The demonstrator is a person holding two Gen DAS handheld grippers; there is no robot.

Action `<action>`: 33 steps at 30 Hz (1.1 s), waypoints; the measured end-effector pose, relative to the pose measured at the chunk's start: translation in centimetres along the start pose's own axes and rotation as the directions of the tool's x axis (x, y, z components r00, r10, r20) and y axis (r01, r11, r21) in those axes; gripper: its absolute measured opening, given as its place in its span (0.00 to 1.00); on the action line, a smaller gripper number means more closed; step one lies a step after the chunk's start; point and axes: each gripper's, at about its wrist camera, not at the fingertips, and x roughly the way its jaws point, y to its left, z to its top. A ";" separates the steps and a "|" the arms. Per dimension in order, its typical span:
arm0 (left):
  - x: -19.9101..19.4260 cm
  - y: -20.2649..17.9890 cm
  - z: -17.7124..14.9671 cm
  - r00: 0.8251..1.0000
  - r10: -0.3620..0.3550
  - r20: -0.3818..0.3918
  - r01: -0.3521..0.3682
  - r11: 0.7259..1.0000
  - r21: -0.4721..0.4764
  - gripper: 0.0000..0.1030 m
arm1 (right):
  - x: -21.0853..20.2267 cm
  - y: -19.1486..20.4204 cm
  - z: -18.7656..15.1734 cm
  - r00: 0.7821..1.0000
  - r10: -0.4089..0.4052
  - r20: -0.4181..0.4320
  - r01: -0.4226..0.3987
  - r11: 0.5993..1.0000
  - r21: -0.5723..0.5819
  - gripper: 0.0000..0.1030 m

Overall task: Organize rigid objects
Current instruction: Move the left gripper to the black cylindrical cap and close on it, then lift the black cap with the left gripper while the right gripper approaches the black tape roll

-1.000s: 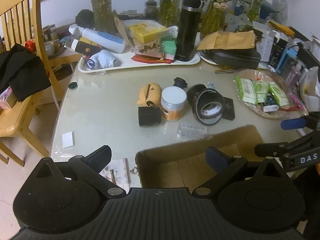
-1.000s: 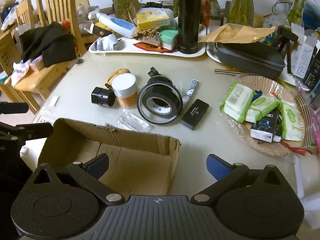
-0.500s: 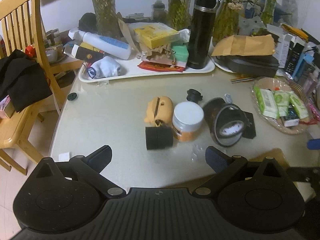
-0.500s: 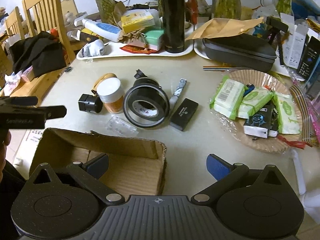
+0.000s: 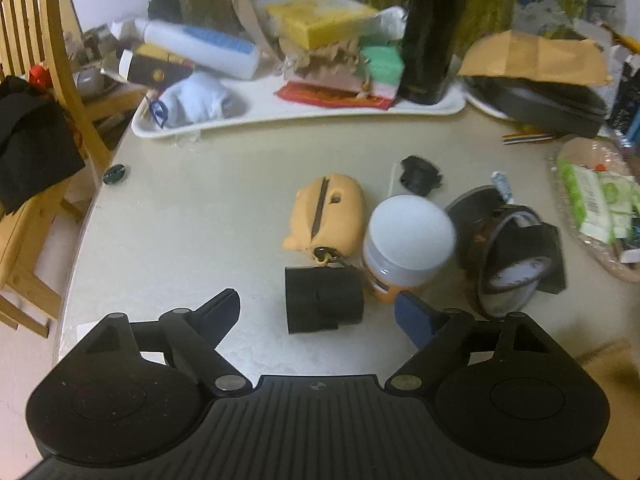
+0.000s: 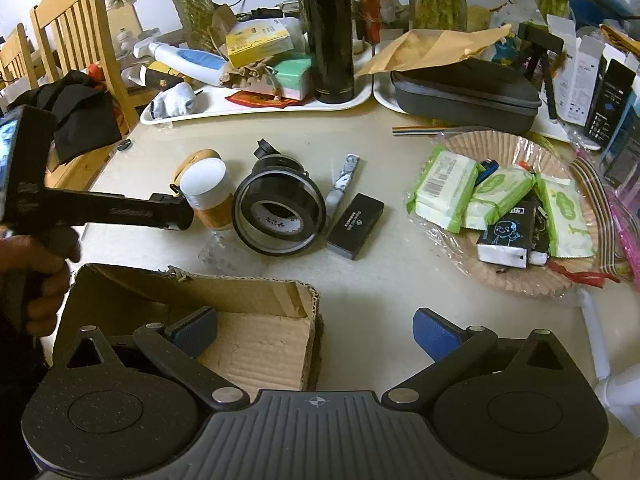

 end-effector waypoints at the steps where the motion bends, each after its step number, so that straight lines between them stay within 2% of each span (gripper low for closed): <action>1: 0.3 0.0 0.1 1.000 0.001 -0.003 -0.001 1.000 -0.001 0.83 | 0.0 0.0 0.0 1.000 -0.001 0.000 0.001 1.000 0.002 1.00; 4: 1.3 -0.1 0.2 0.999 -0.012 -0.033 0.012 1.000 -0.002 0.81 | 0.0 -0.2 0.0 1.000 -0.002 -0.002 0.002 1.000 0.006 1.00; 5: 1.6 -0.1 0.3 0.999 -0.013 -0.044 0.013 1.000 -0.004 0.73 | 0.0 -0.2 0.0 1.000 -0.003 -0.002 0.003 1.000 0.007 1.00; 6: 1.8 -0.1 0.3 0.998 -0.019 -0.057 0.019 1.000 -0.003 0.61 | 0.0 -0.1 0.0 1.000 -0.003 -0.002 0.003 1.000 0.008 1.00; 7: 1.9 -0.1 0.3 0.997 -0.025 -0.068 0.025 1.000 -0.006 0.54 | 0.0 -0.1 0.0 1.000 -0.003 -0.002 0.003 1.000 0.009 1.00; 8: 2.0 0.0 0.4 0.996 -0.034 -0.077 0.034 0.999 -0.012 0.43 | 0.0 -0.1 0.0 1.000 -0.003 -0.001 0.003 1.000 0.010 1.00; 16: 0.6 0.5 0.2 0.998 -0.057 -0.040 0.056 0.998 -0.041 0.43 | 0.0 -0.2 0.1 1.000 -0.007 0.003 0.007 1.000 0.016 1.00; 33: -4.6 1.2 -0.7 0.993 -0.112 0.047 0.113 0.994 -0.012 0.42 | 0.1 -0.3 0.7 0.999 0.002 0.050 -0.004 0.999 0.031 1.00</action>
